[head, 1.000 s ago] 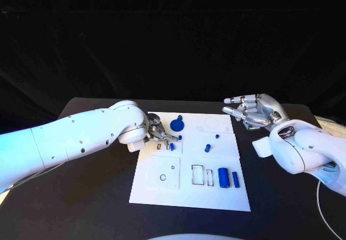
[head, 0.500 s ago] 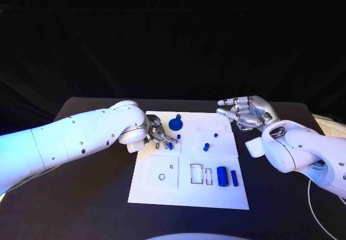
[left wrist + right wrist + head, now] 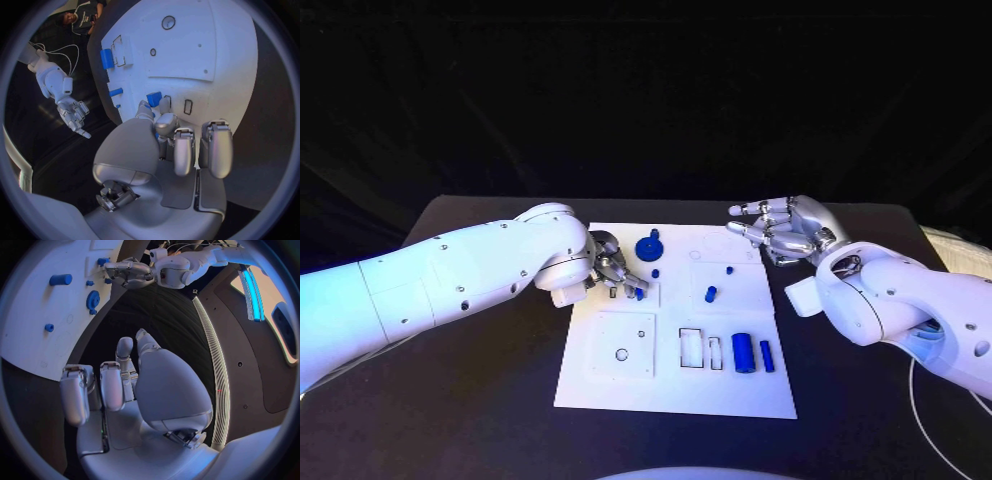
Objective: Assemble the parts on the task board
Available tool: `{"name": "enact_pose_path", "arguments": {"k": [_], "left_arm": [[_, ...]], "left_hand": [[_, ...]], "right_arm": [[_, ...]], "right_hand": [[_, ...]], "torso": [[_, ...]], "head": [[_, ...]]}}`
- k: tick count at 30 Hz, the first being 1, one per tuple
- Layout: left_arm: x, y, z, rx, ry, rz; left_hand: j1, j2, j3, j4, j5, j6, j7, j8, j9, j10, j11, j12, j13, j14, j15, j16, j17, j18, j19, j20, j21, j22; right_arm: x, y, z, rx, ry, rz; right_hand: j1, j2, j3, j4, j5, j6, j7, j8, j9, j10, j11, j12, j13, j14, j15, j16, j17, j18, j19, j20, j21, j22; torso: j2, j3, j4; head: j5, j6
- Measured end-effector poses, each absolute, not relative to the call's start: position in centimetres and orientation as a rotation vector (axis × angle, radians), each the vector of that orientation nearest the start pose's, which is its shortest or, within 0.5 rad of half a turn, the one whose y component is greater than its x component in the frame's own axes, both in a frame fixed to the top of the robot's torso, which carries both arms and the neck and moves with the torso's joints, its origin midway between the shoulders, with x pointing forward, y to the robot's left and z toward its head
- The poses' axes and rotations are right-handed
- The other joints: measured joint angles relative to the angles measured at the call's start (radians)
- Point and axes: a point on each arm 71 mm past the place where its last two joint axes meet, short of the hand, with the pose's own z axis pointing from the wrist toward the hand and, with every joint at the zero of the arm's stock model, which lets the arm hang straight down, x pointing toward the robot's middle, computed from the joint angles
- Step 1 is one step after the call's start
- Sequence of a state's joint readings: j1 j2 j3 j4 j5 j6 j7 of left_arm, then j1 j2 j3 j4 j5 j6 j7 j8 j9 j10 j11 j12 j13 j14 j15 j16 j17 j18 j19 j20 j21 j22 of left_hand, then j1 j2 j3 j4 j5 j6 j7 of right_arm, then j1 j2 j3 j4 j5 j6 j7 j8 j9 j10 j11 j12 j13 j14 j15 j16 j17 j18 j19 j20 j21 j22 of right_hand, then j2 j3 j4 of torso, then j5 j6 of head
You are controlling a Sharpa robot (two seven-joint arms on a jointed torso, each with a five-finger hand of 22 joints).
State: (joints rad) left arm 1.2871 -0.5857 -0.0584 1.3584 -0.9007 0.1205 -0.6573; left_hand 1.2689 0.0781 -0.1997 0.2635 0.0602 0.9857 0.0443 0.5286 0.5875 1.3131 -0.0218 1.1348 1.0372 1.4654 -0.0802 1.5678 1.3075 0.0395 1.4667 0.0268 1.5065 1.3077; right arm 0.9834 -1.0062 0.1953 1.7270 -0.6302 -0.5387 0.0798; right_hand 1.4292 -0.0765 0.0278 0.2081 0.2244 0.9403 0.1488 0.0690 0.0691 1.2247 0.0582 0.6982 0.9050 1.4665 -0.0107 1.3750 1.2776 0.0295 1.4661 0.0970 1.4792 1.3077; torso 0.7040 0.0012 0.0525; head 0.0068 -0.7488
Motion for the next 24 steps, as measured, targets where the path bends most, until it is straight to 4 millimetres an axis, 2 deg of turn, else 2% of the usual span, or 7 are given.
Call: {"name": "enact_pose_path", "arguments": {"k": [10,16,24], "left_arm": [[50.9,13.28,-20.46,-0.283,2.386,-0.43],[50.96,13.23,-20.5,-0.281,2.388,-0.428],[51.11,12.99,-20.56,-0.278,2.391,-0.426]], "left_hand": [[0.001,-0.001,0.011,0.011,0.0,-0.004,-0.004,0.009,0.017,0.004,-0.004,0.008,0.003,0.0,0.0,0.0,0.0,0.0,0.0,0.0,0.004,0.0],[-0.013,-0.014,0.017,0.016,0.0,-0.004,-0.004,0.014,0.03,0.004,-0.004,0.007,0.003,0.0,0.0,0.0,0.0,0.0,0.0,0.0,0.008,0.0],[-0.013,-0.014,0.019,0.019,0.0,-0.004,-0.004,0.016,0.036,0.007,-0.007,0.007,-0.001,0.0,0.0,0.0,0.0,0.0,0.0,0.0,0.008,0.0]], "right_arm": [[44.7,-23.97,-17.63,0.791,1.508,1.121],[44.73,-23.87,-17.78,0.793,1.512,1.121],[44.69,-23.72,-18.02,0.796,1.52,1.124]], "right_hand": [[0.0,0.0,0.0,0.0,0.0,0.0,0.0,0.0,0.0,0.0,0.0,0.0,0.0,0.0,0.0,0.0,0.0,0.0,0.0,0.0,0.0,0.0],[0.0,0.0,0.0,0.0,0.004,0.0,0.0,0.0,0.0,0.0,0.0,0.0,-0.001,0.0,0.0,0.0,0.0,0.0,0.0,0.0,0.0,0.0],[0.0,0.0,0.0,0.0,0.004,0.0,0.0,0.0,0.0,0.0,0.0,0.0,-0.001,0.0,0.0,0.0,0.0,0.0,0.0,0.0,0.0,0.0]], "torso": [[0.0,-0.001,0.0047],[0.001,-0.0012,0.0066],[0.002,-0.0012,0.0084]], "head": [[-0.01,-0.003],[-0.012,-0.006],[-0.012,-0.008]]}}
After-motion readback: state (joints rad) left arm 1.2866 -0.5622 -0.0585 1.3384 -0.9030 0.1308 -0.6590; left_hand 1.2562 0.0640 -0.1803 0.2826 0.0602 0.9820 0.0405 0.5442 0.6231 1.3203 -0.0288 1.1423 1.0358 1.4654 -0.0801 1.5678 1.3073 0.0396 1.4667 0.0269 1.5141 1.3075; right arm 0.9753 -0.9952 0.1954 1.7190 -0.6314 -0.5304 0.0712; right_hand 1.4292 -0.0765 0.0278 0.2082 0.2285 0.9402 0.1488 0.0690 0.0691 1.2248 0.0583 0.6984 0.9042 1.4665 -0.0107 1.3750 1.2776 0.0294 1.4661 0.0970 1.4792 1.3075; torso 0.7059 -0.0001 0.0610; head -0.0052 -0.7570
